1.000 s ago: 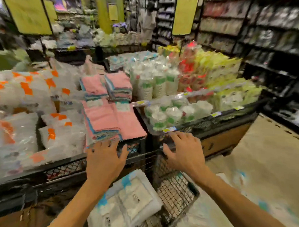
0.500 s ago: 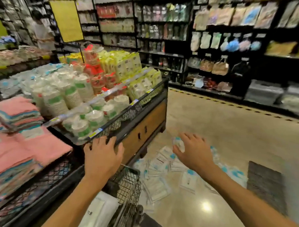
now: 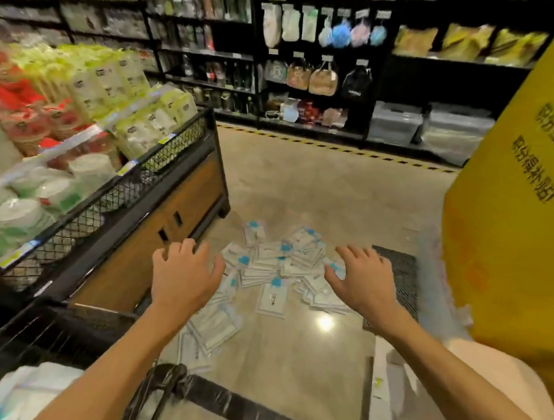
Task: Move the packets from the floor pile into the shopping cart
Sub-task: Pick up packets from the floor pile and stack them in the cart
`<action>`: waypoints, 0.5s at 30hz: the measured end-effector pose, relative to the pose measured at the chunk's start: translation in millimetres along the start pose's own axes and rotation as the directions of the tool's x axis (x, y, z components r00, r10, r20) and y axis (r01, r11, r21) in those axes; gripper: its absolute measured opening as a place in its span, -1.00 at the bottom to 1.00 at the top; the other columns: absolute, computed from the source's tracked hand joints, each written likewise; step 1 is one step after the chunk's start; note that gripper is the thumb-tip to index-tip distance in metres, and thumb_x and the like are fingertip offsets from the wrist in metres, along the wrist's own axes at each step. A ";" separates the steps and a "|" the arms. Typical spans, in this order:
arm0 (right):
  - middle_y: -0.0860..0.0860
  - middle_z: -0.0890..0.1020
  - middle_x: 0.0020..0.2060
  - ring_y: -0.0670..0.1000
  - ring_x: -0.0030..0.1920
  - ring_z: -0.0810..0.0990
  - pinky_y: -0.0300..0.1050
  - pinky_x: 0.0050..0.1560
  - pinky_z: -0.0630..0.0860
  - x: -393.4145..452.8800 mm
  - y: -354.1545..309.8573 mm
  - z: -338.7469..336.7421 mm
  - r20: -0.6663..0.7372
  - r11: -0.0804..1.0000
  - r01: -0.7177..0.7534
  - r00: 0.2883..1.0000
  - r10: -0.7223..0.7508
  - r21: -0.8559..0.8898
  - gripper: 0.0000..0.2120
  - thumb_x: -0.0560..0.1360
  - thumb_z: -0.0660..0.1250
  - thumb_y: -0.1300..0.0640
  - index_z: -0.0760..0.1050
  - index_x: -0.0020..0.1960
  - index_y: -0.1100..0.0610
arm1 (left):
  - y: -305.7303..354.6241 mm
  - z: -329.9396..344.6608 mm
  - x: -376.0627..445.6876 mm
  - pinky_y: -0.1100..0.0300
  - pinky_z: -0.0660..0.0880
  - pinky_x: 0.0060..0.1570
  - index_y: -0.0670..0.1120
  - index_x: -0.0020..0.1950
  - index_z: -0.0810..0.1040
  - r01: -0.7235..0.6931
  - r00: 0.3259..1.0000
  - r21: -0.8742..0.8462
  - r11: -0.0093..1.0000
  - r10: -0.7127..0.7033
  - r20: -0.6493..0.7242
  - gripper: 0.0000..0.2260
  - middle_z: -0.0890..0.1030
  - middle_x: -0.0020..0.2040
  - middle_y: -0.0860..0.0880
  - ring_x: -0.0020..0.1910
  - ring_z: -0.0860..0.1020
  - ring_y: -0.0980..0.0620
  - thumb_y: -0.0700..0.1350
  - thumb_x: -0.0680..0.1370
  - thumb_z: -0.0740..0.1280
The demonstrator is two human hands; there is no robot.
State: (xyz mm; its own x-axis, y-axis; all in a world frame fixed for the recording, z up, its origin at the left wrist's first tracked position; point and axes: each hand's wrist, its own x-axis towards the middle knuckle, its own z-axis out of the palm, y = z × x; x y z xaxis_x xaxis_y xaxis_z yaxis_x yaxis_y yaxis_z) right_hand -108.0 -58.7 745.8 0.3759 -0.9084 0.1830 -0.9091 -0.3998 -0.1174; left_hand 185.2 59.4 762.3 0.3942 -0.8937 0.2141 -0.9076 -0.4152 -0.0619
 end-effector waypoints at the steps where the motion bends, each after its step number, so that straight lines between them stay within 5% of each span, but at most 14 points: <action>1: 0.02 0.69 0.08 0.16 0.08 0.64 0.08 0.04 0.51 3.3 11.7 1.8 0.016 1.000 -0.015 1.000 0.015 -0.005 -0.55 0.53 0.27 -0.23 0.61 0.24 0.04 | 10.5 4.4 7.3 -0.10 0.40 0.04 -0.05 0.08 0.66 -0.007 1.000 -0.009 1.000 0.007 0.018 -0.56 0.63 -0.03 -0.09 -0.03 0.58 -0.18 0.18 0.58 0.10; 6: -0.02 0.58 0.34 0.11 0.31 0.52 0.07 0.25 0.42 31.7 50.9 18.4 0.108 0.996 -0.085 0.990 0.086 -0.017 -0.49 0.61 0.21 -0.25 0.44 0.47 -0.02 | 50.5 34.9 52.0 -0.11 0.41 0.05 -0.07 0.08 0.67 -0.077 0.995 -0.059 0.995 0.080 0.060 -0.51 0.63 -0.06 -0.11 -0.05 0.58 -0.19 0.19 0.56 0.07; 15: 0.04 0.68 0.10 0.17 0.06 0.63 0.08 -0.01 0.56 129.1 79.5 91.6 0.155 0.962 -0.259 0.950 0.270 -0.090 -0.52 0.54 0.28 -0.24 0.57 0.29 0.05 | 102.3 133.6 184.0 -0.14 0.43 0.13 -0.01 0.27 0.65 -0.231 0.929 -0.107 0.967 0.252 0.273 -0.42 0.66 0.12 -0.10 0.09 0.60 -0.18 0.23 0.56 -0.03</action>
State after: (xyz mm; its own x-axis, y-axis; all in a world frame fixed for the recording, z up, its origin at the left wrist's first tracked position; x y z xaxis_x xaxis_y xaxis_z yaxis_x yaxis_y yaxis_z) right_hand -115.3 -219.0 670.6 0.1391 -0.9902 -0.0092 -0.9878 -0.1381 -0.0726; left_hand 184.2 -170.3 665.1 0.1771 -0.9807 -0.0830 -0.9841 -0.1773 -0.0054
